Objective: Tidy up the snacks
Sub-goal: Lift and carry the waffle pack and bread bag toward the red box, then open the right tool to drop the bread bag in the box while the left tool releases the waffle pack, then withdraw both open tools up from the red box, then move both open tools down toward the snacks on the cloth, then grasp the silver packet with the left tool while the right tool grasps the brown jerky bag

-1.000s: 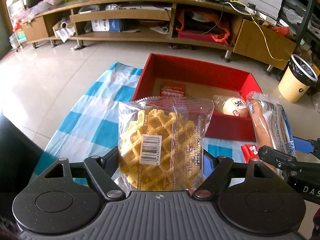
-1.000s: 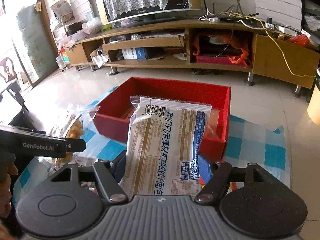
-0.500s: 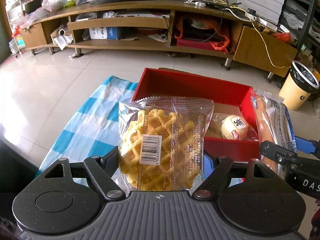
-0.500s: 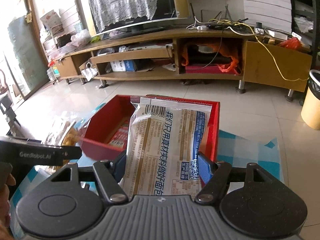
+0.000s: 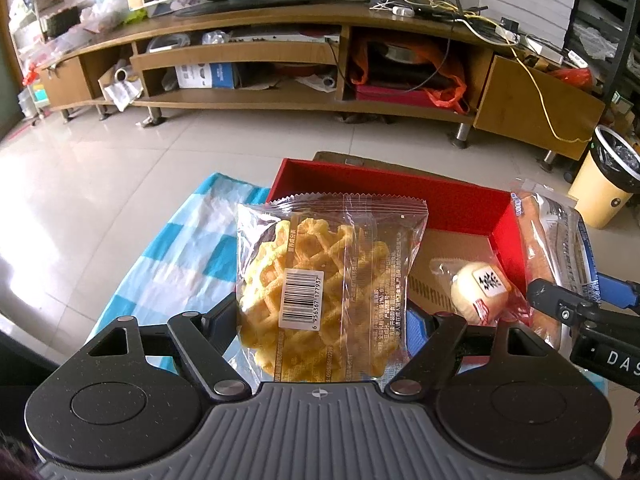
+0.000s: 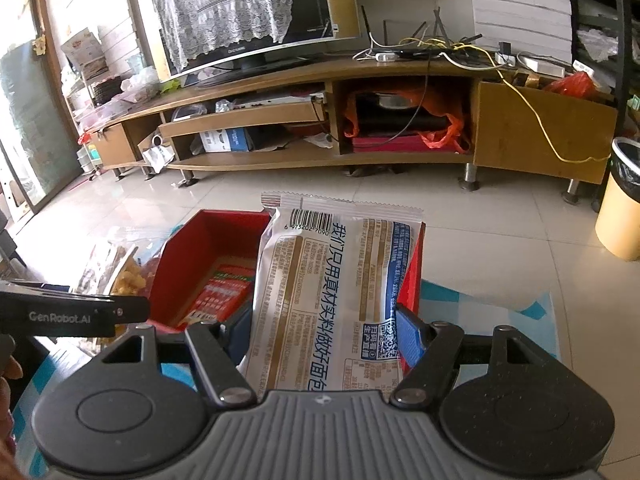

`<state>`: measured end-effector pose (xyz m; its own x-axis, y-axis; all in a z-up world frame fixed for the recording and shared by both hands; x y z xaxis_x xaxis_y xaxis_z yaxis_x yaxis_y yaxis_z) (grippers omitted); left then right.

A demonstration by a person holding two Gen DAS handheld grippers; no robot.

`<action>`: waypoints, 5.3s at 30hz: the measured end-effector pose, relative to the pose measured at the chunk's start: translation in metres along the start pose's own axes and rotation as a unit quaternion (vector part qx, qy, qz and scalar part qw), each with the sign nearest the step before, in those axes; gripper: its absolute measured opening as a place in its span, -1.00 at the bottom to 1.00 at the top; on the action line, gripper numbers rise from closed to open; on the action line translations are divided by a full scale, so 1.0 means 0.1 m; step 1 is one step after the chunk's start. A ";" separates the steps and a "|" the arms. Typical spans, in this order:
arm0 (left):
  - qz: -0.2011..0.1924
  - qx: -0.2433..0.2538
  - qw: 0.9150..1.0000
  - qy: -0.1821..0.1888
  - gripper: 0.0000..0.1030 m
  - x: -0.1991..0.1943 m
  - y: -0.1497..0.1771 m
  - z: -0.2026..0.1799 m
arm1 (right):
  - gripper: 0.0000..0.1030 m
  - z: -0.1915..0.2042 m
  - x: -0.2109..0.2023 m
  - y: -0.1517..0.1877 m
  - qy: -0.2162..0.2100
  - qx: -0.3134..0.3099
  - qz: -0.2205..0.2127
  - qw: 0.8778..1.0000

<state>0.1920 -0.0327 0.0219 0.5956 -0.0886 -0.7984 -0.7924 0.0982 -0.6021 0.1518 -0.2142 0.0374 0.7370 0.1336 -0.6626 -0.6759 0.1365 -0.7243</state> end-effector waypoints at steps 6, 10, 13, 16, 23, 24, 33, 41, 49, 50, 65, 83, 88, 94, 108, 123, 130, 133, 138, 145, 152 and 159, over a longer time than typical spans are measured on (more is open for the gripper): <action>0.002 0.002 1.000 -0.004 0.62 0.16 -0.11 -0.05 | 0.34 -0.11 0.19 -0.10 0.006 0.015 0.005 1.000; 0.002 0.007 1.000 -0.007 0.62 0.26 -0.17 -0.06 | 0.34 -0.13 0.32 -0.15 0.011 0.013 0.008 1.000; 0.007 0.003 1.000 -0.011 0.62 0.35 -0.21 -0.04 | 0.31 -0.12 0.41 -0.20 0.015 0.005 0.007 1.000; 0.010 -0.001 1.000 -0.014 0.62 0.44 -0.25 -0.03 | 0.01 -0.12 0.47 -0.23 0.005 0.004 0.006 1.000; 0.020 0.013 1.000 -0.019 0.70 0.59 -0.25 -0.10 | 0.01 -0.18 0.61 -0.20 0.011 0.014 0.031 0.999; 0.018 0.015 1.000 -0.020 0.72 0.58 -0.24 -0.11 | 0.01 -0.18 0.61 -0.19 0.013 0.015 0.031 0.999; 0.013 0.012 1.000 -0.018 0.77 0.48 -0.23 -0.10 | 0.02 -0.17 0.56 -0.21 0.009 0.019 0.030 0.999; 0.014 0.012 1.000 -0.015 0.78 0.40 -0.18 -0.09 | 0.03 -0.15 0.47 -0.18 0.010 0.020 0.033 0.999; 0.013 0.011 1.000 -0.015 0.79 0.31 -0.11 -0.07 | 0.04 -0.10 0.39 -0.13 0.004 0.018 0.034 0.999; 0.014 0.010 1.000 -0.015 0.79 0.30 -0.10 -0.06 | 0.04 -0.10 0.38 -0.12 0.004 0.019 0.034 0.999; 0.024 0.005 1.000 -0.011 0.79 0.09 0.16 0.02 | 0.09 -0.03 0.22 0.11 0.001 0.006 0.053 0.999; 0.041 -0.008 0.999 -0.011 0.79 -0.14 0.50 0.21 | 0.12 0.14 -0.03 0.33 -0.018 -0.007 0.060 0.998; 0.062 -0.021 0.998 -0.007 0.79 -0.19 0.68 0.32 | 0.12 0.28 -0.06 0.45 -0.028 -0.024 0.072 0.997; 0.085 -0.033 0.996 -0.010 0.79 -0.29 0.93 0.48 | 0.13 0.50 -0.09 0.63 -0.047 -0.053 0.091 0.993; 0.124 -0.068 0.989 -0.041 0.79 -0.41 1.36 0.85 | 0.18 0.80 -0.17 0.98 -0.083 -0.087 0.132 0.984; 0.172 -0.109 0.977 -0.065 0.44 -0.09 1.50 1.01 | 0.22 0.83 -0.09 1.07 -0.096 -0.098 0.161 0.977; 0.170 -0.096 0.980 -0.050 0.09 -0.20 1.51 1.01 | 0.28 0.87 0.03 1.14 -0.107 -0.107 0.179 0.972; 0.171 -0.102 0.979 -0.038 0.02 -0.23 1.51 1.04 | 0.31 0.90 0.07 1.16 -0.110 -0.108 0.182 0.971; 0.177 -0.098 0.979 -0.023 0.07 -0.22 1.53 1.03 | 0.32 0.96 0.09 1.14 -0.124 -0.115 0.185 0.968; 0.180 -0.082 0.980 -0.020 0.48 -0.16 1.56 0.95 | 0.65 1.10 0.20 1.22 -0.128 -0.148 0.189 0.962; 0.176 -0.053 0.981 -0.054 0.74 -0.12 1.59 0.91 | 0.96 1.20 0.26 1.31 -0.117 -0.187 0.164 0.962; 0.181 -0.068 0.980 -0.042 0.55 -0.14 1.60 0.97 | 0.51 1.05 0.13 1.25 -0.118 -0.148 0.163 0.968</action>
<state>0.0692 0.0800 -0.0641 0.2773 0.0096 -0.9607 -0.9604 -0.0246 -0.2774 0.0761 -0.0927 -0.0416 0.4397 0.3472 -0.8283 -0.8147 -0.2340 -0.5305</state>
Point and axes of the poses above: each gripper's, at about its wrist camera, not at the fingertips, and x roughly the way its jaws point, z to its left, y to its underside, the point moved 3 cm from there along x, roughly the way its jaws point, and after that the axes turned 2 degrees about -x, right-handed, at the moved point
